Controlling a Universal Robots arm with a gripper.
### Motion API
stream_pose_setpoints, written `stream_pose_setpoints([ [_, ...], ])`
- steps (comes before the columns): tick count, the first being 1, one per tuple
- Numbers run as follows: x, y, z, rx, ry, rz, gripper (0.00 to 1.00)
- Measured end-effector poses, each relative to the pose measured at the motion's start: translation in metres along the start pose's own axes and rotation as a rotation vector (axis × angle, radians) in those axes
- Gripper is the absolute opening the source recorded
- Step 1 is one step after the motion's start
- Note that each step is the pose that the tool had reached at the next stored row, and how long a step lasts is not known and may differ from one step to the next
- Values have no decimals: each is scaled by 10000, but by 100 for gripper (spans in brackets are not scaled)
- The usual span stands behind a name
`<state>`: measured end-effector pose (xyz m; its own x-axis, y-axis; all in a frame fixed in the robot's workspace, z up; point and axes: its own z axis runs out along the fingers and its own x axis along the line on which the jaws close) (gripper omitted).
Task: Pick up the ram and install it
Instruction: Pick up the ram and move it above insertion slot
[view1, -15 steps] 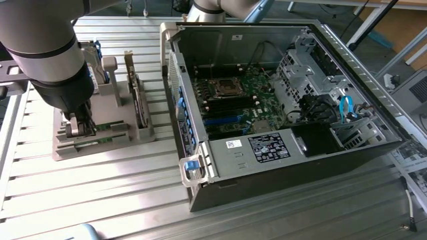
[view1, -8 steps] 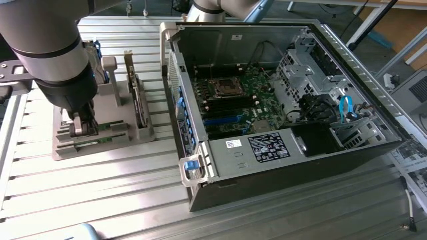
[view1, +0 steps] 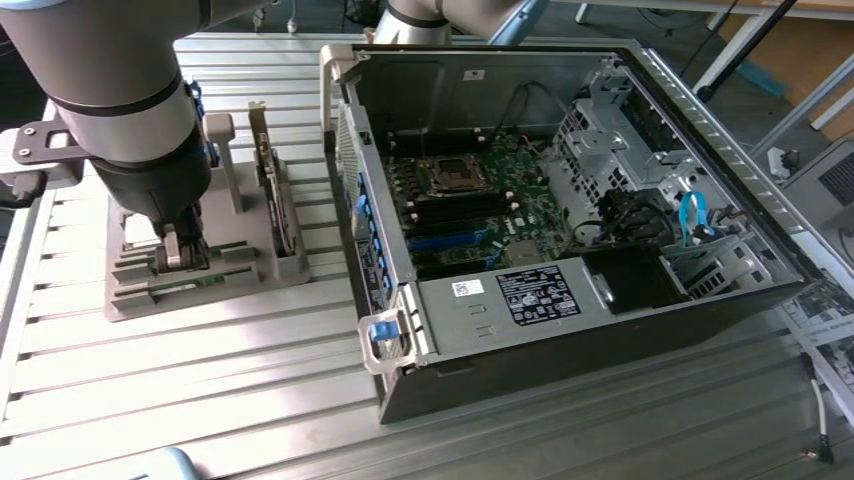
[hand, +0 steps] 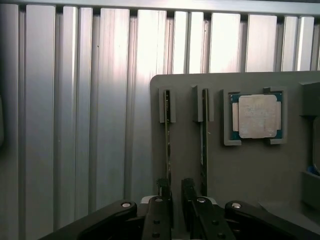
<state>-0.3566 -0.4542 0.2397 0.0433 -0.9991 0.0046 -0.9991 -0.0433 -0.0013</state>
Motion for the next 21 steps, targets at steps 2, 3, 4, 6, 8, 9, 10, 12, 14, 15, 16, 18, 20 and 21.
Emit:
stream_pose_setpoints([
  [2, 0, 0, 0, -1, 0, 1, 24],
  [3, 0, 0, 0, -1, 1, 1, 24],
  [4, 2, 0, -1, -3, 2, 0, 24],
  [6, 12, 0, 0, -2, 1, -1, 24],
  [8, 26, 1, -1, -2, 1, 1, 24],
  [9, 32, 1, 0, -1, 1, 0, 24],
  [10, 35, 2, -1, -2, 2, 0, 24],
  [12, 35, 1, -1, -2, 1, 1, 24],
  [14, 36, 1, 0, -1, 1, 0, 24],
  [15, 36, 1, 0, -1, 1, 1, 24],
  [16, 36, 2, 5, -1, 0, 1, 24],
  [18, 36, 1, 18, -1, -2, 1, 24],
  [20, 36, 2, 38, -1, -2, 1, 24],
  [21, 36, 1, 50, -1, -2, 1, 24],
])
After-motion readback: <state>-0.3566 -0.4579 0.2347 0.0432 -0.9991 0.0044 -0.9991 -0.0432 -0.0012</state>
